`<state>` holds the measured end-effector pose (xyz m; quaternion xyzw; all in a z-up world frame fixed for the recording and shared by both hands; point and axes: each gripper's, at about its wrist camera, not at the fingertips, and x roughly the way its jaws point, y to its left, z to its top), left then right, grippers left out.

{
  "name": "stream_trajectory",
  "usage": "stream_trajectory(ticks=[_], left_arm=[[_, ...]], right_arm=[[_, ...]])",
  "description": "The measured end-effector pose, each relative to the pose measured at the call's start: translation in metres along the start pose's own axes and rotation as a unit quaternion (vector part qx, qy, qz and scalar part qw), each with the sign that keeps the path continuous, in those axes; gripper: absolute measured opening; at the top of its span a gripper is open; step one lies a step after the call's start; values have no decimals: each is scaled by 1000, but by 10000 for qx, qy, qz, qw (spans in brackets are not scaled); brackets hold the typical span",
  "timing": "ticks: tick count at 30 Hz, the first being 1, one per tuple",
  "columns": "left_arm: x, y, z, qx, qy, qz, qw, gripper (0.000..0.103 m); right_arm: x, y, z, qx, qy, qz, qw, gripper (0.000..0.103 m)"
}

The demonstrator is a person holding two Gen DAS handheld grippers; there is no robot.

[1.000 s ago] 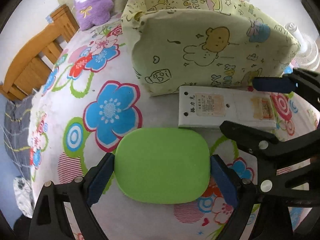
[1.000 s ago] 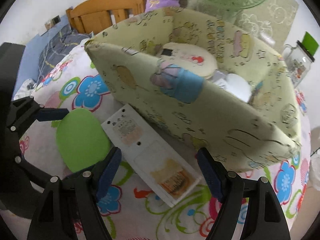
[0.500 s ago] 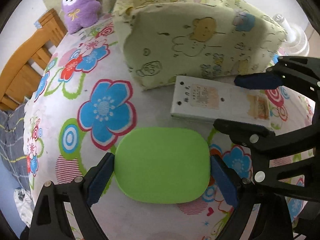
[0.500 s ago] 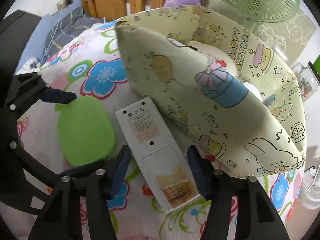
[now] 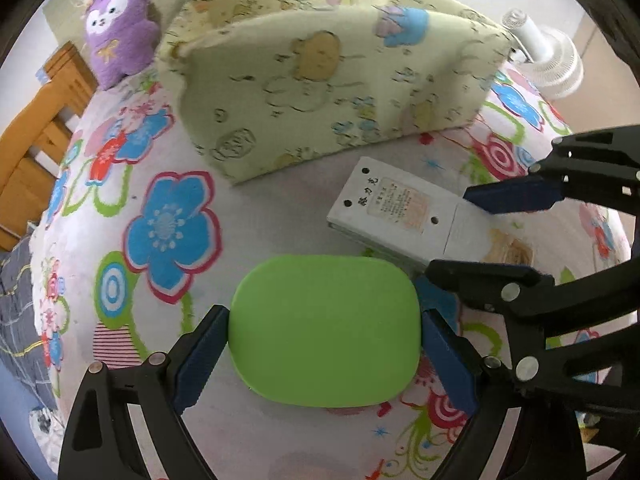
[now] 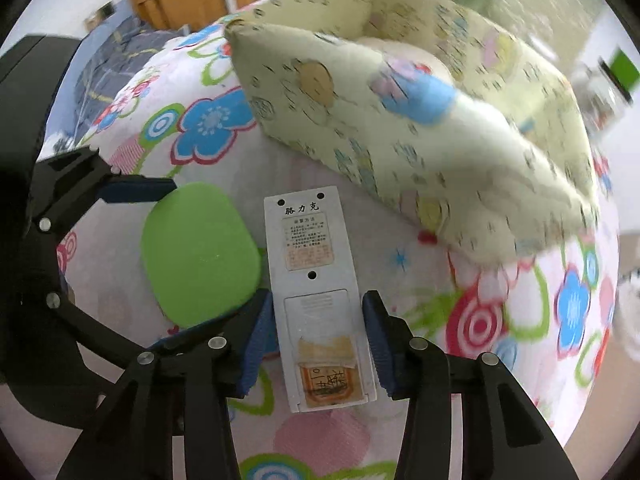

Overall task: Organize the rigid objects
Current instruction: 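Close the right tool on the white power bank, then carry the power bank with the right tool while the left tool carries the lid over the basket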

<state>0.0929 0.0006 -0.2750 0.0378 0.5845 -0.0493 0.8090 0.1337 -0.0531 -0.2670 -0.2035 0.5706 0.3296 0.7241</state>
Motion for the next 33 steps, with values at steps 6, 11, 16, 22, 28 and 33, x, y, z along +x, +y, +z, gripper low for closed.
stream_trajectory(ticks=[6,11,16,22,28,33], left_arm=[[4,5,-2,-76,76,160,9998,95],[2,14,-4,-190,98,187,9996,95],[-1,11,-3,-258,80,204,9994,95],[-11,7,1,-246,-72,52,9997,95],[-26,-3,2,-120,-248,-30,9996,95],[-37,-11,-1,9,-346,-44,9994,95]], right_arm=[[4,13,1,-42,-120,-210,9997,50],[19,24,17,-36,-261,-350,9990,50],[20,23,16,184,-350,-378,9985,48],[9,18,17,631,-456,-481,9958,47],[-16,14,4,1022,-590,-578,9913,47],[-38,14,-15,1222,-723,-719,9872,46]])
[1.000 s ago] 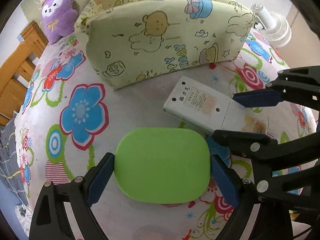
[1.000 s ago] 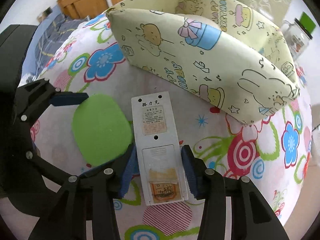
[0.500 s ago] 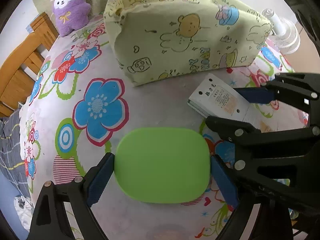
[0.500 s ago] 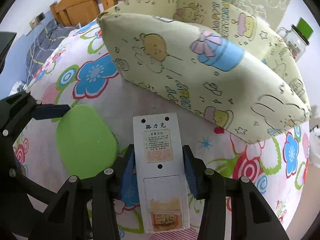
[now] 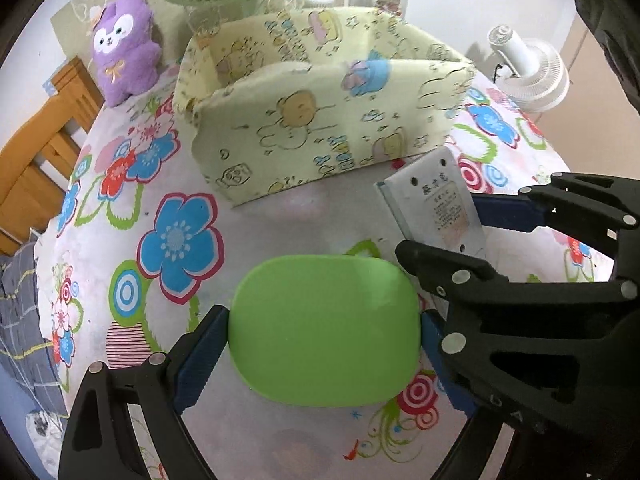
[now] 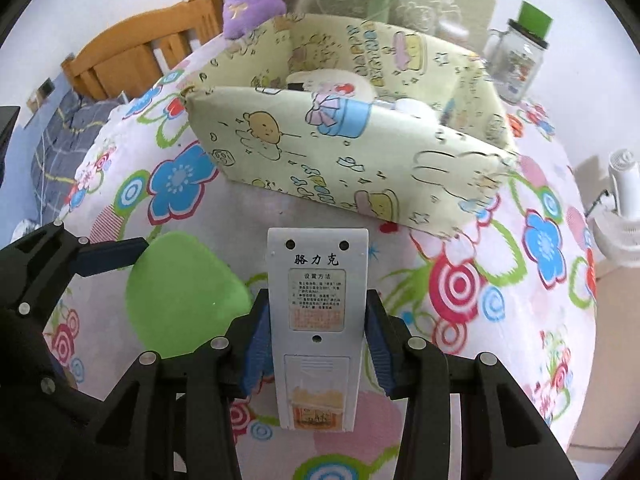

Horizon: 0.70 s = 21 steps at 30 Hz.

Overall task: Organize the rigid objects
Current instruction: 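Carry the power bank with the right tool while the left tool carries the lid over the basket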

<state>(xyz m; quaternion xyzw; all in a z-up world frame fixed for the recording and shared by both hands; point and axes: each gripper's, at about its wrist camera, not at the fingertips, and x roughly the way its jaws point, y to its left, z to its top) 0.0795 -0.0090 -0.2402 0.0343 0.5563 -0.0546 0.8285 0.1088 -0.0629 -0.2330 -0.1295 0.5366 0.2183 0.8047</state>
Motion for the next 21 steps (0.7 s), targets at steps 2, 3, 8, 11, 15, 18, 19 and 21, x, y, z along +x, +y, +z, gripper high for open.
stream_trajectory(ticks=[2,3,8,11,15,18,19,21], left_arm=[[-8,-7,-3,38,-41,7,10000,95],[-11,-10,-4,45,-56,12,10000,95],[-19,-11,-1,-25,-74,-10,10000,95],[-30,-12,3,28,-215,62,9997,95],[-43,-12,8,-11,-342,78,9994,95],[-53,-13,13,2,-441,138,9989,95],[-57,-14,15,27,-494,176,9986,95],[-63,-15,17,54,-577,218,9981,95]], right_arm=[[-7,-3,-3,41,-29,-22,10000,46],[-13,-6,-6,60,-55,-51,10000,46],[-25,-5,-5,87,-153,-222,9996,46],[-37,-4,-2,180,-285,-273,9991,46],[-53,-5,1,141,-456,-412,9980,46],[-63,-7,4,190,-532,-462,9973,46],[-67,-8,5,223,-570,-468,9970,46],[-74,-10,8,271,-629,-476,9965,46]])
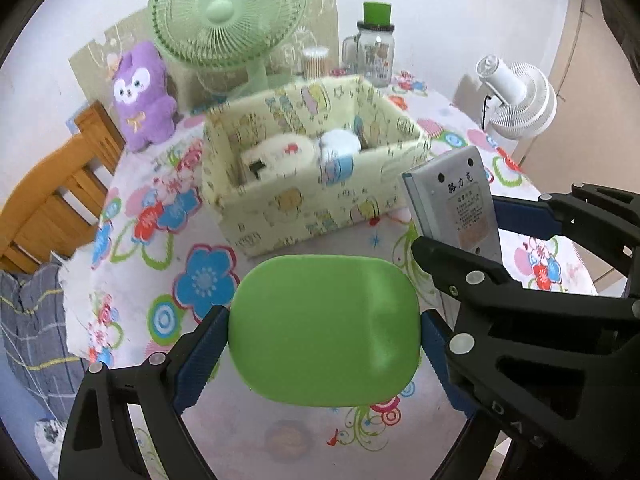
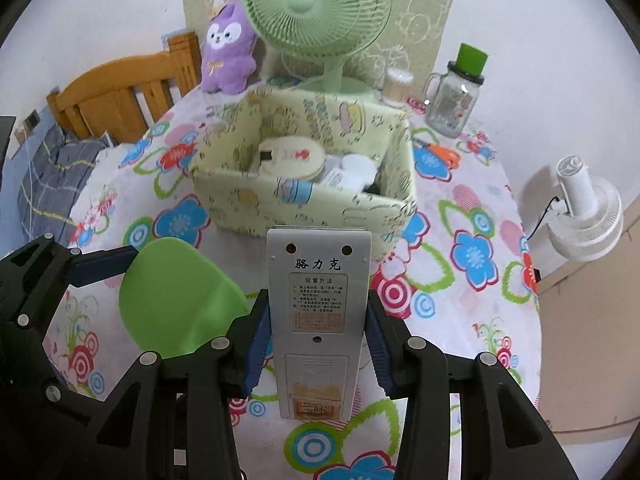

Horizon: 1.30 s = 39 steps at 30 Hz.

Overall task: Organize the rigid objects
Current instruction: 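Carry the power bank with the right tool while the left tool carries the lid over the basket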

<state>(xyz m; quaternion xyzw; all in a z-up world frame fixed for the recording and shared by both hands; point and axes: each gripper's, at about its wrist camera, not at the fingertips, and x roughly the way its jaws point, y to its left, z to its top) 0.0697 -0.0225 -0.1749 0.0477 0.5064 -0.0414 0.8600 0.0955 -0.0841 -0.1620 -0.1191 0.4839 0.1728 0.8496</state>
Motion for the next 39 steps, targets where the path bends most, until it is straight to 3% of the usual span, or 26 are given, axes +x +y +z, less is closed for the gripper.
stream_trajectory(ticks=[18,39], left_arm=[[-27,8,37,66,-374,150,9992,95],[-11,21,89,-19,-540,215,9983,95]], right_arm=[[-23,-10,38,120,-248,8,9996,46],[-2,-32,95,64,-289,74,9995,46]])
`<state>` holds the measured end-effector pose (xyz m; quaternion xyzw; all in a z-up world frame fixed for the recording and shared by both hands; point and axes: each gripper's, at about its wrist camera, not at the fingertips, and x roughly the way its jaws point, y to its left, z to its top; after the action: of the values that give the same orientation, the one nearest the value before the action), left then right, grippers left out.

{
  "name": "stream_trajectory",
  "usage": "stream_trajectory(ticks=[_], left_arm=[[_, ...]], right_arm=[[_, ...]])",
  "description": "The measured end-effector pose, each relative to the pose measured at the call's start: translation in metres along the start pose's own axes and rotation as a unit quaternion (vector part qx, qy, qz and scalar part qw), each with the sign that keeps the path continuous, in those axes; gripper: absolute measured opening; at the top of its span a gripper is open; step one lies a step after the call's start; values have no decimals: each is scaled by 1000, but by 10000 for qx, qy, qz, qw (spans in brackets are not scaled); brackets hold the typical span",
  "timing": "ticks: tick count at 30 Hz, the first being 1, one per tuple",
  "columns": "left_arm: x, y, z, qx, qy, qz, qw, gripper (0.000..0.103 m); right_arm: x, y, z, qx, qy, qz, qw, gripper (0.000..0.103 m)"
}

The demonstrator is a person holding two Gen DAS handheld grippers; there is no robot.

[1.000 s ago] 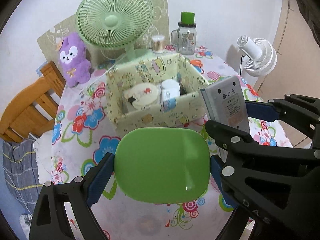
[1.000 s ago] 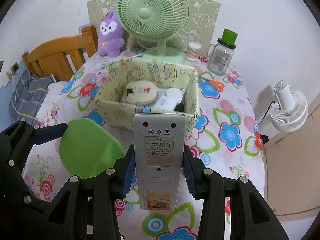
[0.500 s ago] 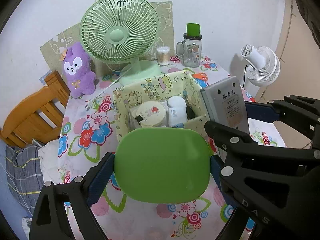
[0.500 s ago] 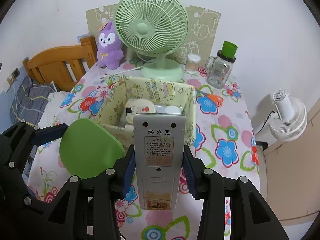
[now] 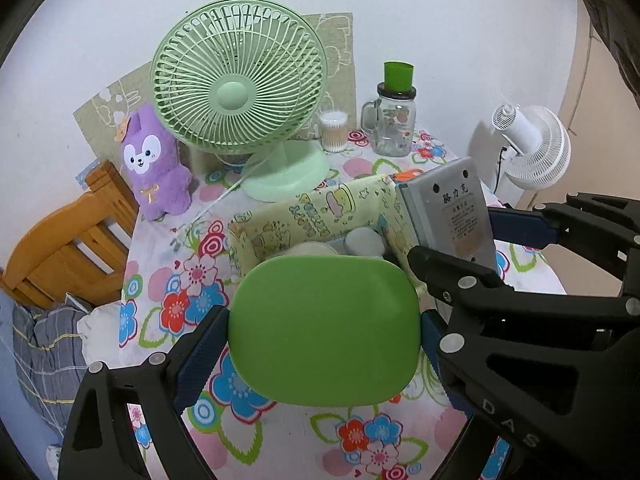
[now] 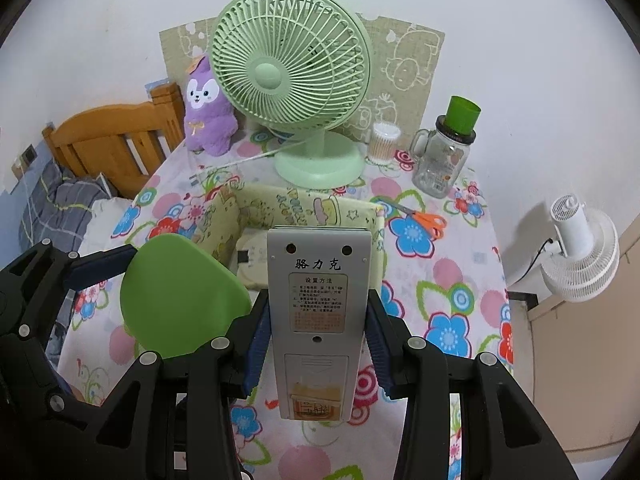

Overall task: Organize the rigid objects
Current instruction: 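Carry the power bank with the right tool while the left tool carries the lid over the basket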

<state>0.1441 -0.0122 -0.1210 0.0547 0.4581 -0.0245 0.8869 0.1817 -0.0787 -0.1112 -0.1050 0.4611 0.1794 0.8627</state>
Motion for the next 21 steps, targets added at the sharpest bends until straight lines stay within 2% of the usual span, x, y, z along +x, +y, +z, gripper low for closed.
stream_trajectory(ticks=[21], left_arm=[[59,18,36,-308,202,101,9993,95]], right_arm=[[72,-16,43,156,330,314,9988,47]])
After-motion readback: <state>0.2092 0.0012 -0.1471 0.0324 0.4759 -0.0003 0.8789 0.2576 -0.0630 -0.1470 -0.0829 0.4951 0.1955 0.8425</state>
